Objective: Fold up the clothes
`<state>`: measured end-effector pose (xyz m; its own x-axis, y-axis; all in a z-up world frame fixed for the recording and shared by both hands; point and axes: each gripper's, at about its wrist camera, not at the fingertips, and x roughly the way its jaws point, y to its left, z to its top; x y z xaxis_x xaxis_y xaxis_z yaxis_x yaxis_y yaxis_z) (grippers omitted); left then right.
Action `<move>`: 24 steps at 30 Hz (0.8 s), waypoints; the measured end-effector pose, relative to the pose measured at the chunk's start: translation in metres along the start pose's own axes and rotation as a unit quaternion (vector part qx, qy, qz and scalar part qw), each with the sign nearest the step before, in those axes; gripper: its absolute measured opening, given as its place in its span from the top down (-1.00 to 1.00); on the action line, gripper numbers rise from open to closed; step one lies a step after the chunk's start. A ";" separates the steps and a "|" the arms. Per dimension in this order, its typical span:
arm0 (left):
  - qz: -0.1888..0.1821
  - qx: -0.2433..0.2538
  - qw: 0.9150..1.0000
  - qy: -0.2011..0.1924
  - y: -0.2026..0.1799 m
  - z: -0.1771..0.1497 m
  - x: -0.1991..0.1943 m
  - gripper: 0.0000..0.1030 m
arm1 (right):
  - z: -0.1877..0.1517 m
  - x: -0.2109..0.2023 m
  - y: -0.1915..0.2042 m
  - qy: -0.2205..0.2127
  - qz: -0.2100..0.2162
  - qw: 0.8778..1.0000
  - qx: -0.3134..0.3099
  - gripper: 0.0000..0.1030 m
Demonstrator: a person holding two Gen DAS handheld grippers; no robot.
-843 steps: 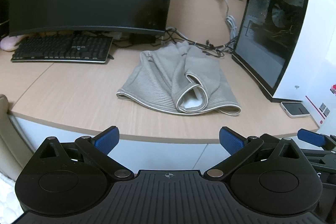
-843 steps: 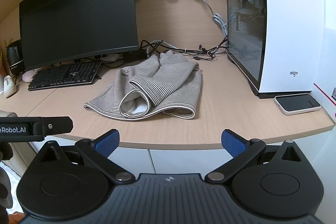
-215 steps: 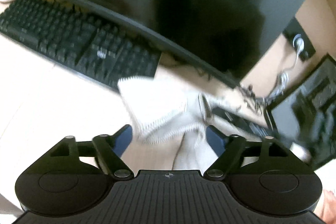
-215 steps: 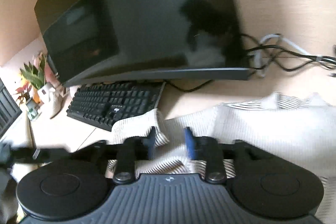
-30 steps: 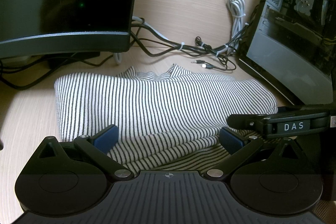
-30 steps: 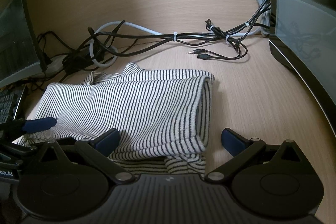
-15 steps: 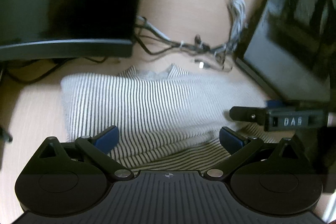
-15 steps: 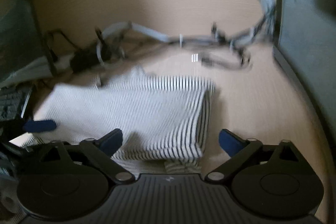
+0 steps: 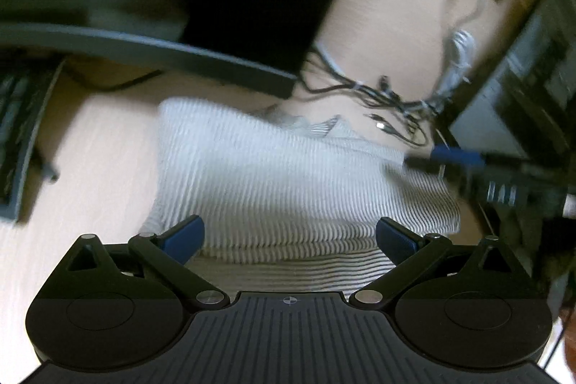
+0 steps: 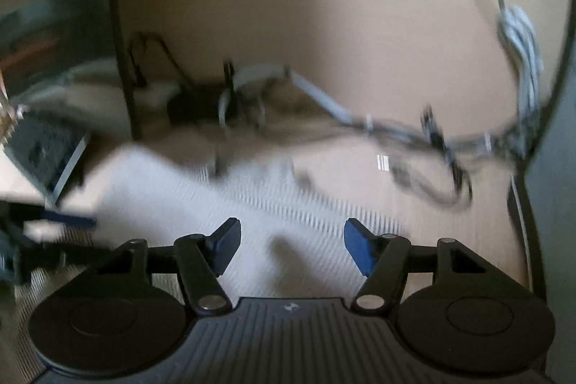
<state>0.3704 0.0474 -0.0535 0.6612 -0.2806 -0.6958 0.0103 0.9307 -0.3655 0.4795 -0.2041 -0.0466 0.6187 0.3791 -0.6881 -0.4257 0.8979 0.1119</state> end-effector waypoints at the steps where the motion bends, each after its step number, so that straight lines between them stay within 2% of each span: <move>1: 0.015 -0.010 1.000 0.008 0.001 0.001 -0.002 -1.00 | 0.009 0.005 -0.002 -0.004 0.005 1.000 0.004 -0.24; 5: 0.064 -0.020 0.998 0.018 0.002 -0.003 -0.020 -1.00 | 0.043 0.028 -0.012 -0.015 0.025 0.999 0.020 -0.01; 7: 0.080 -0.023 0.996 0.012 0.003 -0.005 -0.032 -1.00 | 0.045 0.058 -0.017 0.005 0.026 0.999 0.031 0.00; 9: 0.092 -0.028 0.995 0.002 0.005 -0.009 -0.046 -1.00 | 0.040 0.077 -0.019 0.026 0.033 0.998 0.040 0.13; 10: 0.100 -0.028 0.995 -0.001 0.006 -0.011 -0.051 -1.00 | 0.037 0.082 -0.018 0.031 0.037 0.998 0.042 0.26; 11: 0.106 -0.027 0.994 -0.003 0.006 -0.012 -0.055 -1.00 | 0.034 0.081 -0.017 0.027 0.041 0.998 0.039 0.47; 13: 0.110 -0.027 0.994 -0.002 0.007 -0.013 -0.060 -1.00 | 0.033 0.079 -0.013 0.033 0.050 0.998 0.036 0.61; 14: 0.109 -0.026 0.994 -0.001 0.008 -0.014 -0.062 -1.00 | 0.033 0.075 -0.011 0.029 0.052 0.998 0.035 0.73; 16: 0.106 -0.020 0.994 -0.001 0.008 -0.014 -0.066 -1.00 | 0.032 0.061 -0.008 0.017 0.060 0.997 0.039 0.80; 21: 0.081 -0.004 0.997 -0.009 0.013 -0.012 -0.080 -1.00 | 0.023 -0.007 0.006 -0.024 0.092 0.994 0.053 0.82; 24: 0.056 -0.009 0.998 -0.028 0.024 -0.010 -0.092 -1.00 | 0.000 -0.054 0.016 -0.025 0.116 0.992 0.053 0.83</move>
<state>0.3024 0.0932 -0.0050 0.6987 -0.1604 -0.6972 -0.0797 0.9510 -0.2988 0.4398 -0.2103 -0.0079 0.5456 0.5857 -0.5995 -0.4894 0.8033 0.3394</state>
